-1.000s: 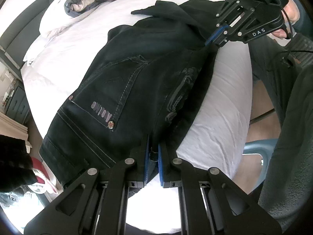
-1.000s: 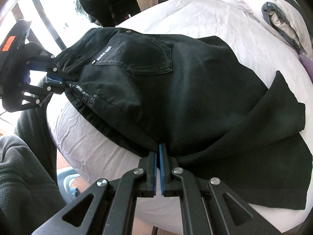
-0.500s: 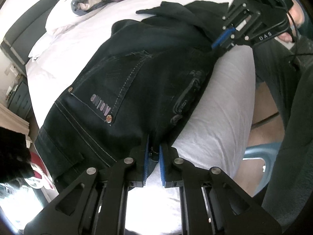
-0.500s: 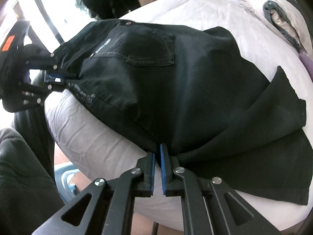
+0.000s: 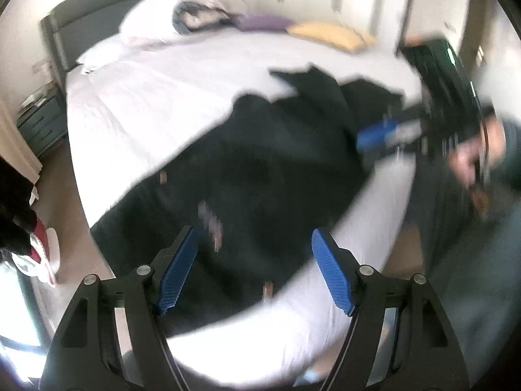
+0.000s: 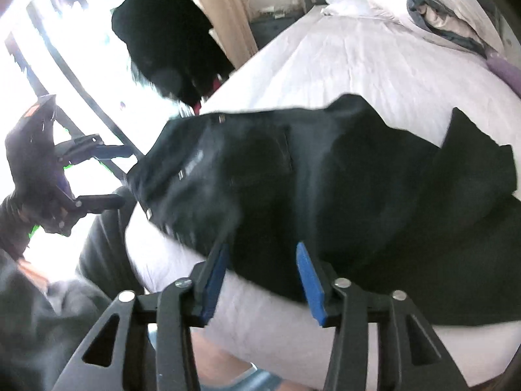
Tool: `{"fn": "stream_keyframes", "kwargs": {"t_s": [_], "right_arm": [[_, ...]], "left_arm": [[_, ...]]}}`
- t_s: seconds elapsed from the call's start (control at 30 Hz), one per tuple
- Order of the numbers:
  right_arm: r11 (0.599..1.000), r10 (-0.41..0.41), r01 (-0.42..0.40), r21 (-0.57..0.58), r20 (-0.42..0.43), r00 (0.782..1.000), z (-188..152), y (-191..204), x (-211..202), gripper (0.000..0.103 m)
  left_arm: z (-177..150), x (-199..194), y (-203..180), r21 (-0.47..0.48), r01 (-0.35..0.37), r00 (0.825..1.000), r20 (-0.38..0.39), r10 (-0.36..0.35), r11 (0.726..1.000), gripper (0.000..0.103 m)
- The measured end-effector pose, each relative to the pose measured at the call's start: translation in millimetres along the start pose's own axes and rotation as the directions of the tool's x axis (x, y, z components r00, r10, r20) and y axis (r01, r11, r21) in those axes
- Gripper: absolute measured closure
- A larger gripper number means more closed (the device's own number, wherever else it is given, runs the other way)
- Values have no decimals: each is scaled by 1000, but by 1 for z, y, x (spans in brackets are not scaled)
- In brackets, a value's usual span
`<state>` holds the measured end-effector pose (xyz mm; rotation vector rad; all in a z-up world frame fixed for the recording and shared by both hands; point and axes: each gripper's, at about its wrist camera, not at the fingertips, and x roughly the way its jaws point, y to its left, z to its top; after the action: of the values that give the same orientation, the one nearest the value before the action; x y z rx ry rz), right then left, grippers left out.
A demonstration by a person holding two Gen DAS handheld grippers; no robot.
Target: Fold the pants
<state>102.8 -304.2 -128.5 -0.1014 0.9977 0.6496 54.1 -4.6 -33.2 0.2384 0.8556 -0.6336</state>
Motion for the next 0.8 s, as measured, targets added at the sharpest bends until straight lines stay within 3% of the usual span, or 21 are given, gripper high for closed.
{"fn": "stream_keyframes", "kwargs": {"t_s": [0.13,0.17,0.2,0.27,0.3,0.4,0.47,0.53,0.67,0.73,0.8], "right_arm": [[998,21,-20,66,-14,1000,2,-10,35,58],[996,8,-4,92,-45,999,-1,-16,49,58],[991,-34,45,124,-91,995,-7,-26,62,68],[986,-39,49,160,-64,997,-15,-34,59,71],[984,-27,37,177,-57,998,-17,-36,54,70],[981,-24,30,194,-32,999,-19,-41,31,63],[977,-36,32,213,13,999,-15,-49,13,60],[964,-82,62,258,67,994,-1,-67,-8,56],[930,-215,175,323,92,972,37,-105,-29,34],[915,-280,236,328,93,955,64,-128,-32,33],[879,-358,317,355,54,932,85,-153,-28,32]], "left_arm": [[32,46,-6,-66,32,999,29,-30,997,32],[36,63,-5,-87,31,1000,5,-30,996,32],[36,84,-3,-110,23,999,-42,-28,994,32],[25,126,3,-140,-39,985,-172,15,989,33],[21,135,3,-136,-67,981,-187,41,988,33],[33,127,3,-160,-51,988,-153,26,986,33],[46,118,4,-180,-16,996,-91,0,984,33],[60,119,4,-198,-5,998,-60,-7,980,33],[79,156,6,-259,43,996,-71,-63,965,33],[73,185,2,-292,43,988,-131,-84,955,34],[68,198,-3,-285,17,988,-139,-59,958,35]]}}
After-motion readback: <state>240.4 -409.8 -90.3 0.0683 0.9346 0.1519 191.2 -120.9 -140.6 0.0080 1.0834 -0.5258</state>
